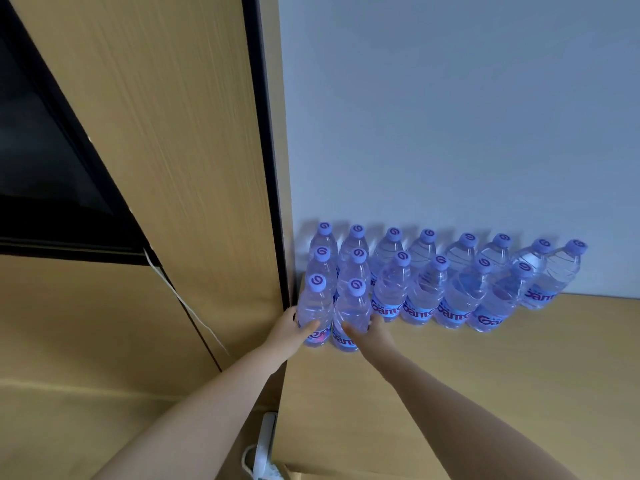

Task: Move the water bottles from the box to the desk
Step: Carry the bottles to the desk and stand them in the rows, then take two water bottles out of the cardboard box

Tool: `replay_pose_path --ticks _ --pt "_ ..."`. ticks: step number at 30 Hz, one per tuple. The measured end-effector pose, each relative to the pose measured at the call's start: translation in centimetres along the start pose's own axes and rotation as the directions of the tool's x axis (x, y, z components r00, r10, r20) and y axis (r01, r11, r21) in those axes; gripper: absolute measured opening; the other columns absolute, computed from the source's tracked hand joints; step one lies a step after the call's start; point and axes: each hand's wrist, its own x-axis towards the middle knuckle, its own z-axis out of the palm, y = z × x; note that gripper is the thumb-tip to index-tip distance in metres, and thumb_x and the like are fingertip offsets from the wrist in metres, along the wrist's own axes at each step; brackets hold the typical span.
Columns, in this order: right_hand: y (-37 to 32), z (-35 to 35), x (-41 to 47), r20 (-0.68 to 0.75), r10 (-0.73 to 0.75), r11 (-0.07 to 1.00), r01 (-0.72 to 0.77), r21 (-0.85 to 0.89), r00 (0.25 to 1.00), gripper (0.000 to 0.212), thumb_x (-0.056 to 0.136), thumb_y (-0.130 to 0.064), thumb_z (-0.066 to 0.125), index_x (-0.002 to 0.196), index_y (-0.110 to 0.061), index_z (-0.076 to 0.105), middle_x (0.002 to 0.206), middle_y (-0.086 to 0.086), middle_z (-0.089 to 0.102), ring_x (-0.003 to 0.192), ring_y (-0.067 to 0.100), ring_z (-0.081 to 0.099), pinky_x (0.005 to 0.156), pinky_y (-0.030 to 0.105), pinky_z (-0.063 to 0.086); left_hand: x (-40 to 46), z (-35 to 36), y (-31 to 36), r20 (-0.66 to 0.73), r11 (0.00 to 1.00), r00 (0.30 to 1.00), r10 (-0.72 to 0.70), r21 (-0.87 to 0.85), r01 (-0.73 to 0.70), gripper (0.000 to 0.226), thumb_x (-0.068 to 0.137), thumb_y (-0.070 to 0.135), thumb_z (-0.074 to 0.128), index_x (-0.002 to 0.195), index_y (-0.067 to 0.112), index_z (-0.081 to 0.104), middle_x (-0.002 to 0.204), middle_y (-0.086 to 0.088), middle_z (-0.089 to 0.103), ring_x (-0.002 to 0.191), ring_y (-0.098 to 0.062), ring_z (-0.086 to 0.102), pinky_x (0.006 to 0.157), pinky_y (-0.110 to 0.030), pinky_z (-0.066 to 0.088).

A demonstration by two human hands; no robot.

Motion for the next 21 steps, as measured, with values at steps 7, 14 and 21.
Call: replay_pose_path --ticks 7,14,21 --pt "-0.2 3.9 -2.7 0.258 0.216 0.972 -0.181 -0.152 0.942 0.032 0.094 -0.034 0.057 0.112 -0.01 0.047 0.099 0.009 0.053 0.09 0.025 0.057 0.079 0.037 0.051 -4.1 -1.0 -4.1 -0.154 0.963 0.951 -0.267 -0.022 0.267 0.045 0.096 0.029 0.054 0.136 0.008 0.046 0.133 -0.013 0.051 0.12 -0.027 0.051 0.096 -0.033 0.042" --pt "-2.9 12.7 -5.5 0.445 0.081 0.897 0.129 -0.422 0.892 0.023 0.095 -0.026 0.053 0.078 -0.011 0.053 0.072 0.004 0.05 0.063 0.015 0.05 0.062 0.029 0.043 -10.1 -5.9 -9.3 -0.279 0.905 0.862 -0.423 -0.172 0.389 0.021 0.098 0.027 0.049 0.115 0.018 0.055 0.119 -0.008 0.055 0.107 -0.023 0.053 0.076 -0.028 0.041" --pt "-7.2 24.4 -10.4 0.689 -0.055 0.777 0.464 -0.425 0.722 0.032 0.095 -0.025 0.053 0.115 -0.003 0.066 0.112 0.013 0.066 0.104 0.026 0.063 0.092 0.038 0.05 -18.4 -15.5 -15.2 -0.435 0.808 0.683 -0.586 -0.374 0.455 0.012 0.099 0.025 0.045 0.105 0.015 0.049 0.095 -0.007 0.051 0.072 -0.014 0.046 0.06 -0.022 0.033"
